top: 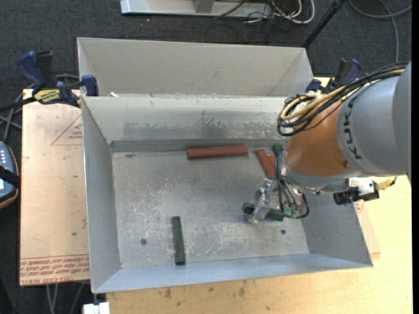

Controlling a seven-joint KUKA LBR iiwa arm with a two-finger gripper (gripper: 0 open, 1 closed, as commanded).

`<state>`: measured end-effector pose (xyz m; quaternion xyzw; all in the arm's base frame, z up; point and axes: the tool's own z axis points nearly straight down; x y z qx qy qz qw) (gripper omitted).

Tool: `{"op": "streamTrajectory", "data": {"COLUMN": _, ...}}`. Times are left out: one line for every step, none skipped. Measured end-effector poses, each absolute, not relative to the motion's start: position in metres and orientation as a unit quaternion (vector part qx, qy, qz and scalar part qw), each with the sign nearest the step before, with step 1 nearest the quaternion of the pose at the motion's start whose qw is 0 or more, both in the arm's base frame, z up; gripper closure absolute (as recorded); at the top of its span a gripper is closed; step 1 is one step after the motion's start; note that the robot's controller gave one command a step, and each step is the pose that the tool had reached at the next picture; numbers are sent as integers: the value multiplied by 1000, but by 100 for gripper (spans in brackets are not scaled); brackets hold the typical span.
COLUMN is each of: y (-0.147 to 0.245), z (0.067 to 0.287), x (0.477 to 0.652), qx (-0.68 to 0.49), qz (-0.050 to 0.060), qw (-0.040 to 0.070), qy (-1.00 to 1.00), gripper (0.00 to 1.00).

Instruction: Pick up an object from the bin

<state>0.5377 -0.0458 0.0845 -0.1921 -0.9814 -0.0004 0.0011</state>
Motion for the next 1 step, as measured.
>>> {"op": "streamTrajectory", "data": {"y": -46, "z": 102, "x": 538, "qx": -192, "qz": 0, "qw": 0, "qy": -981, "gripper": 100}}
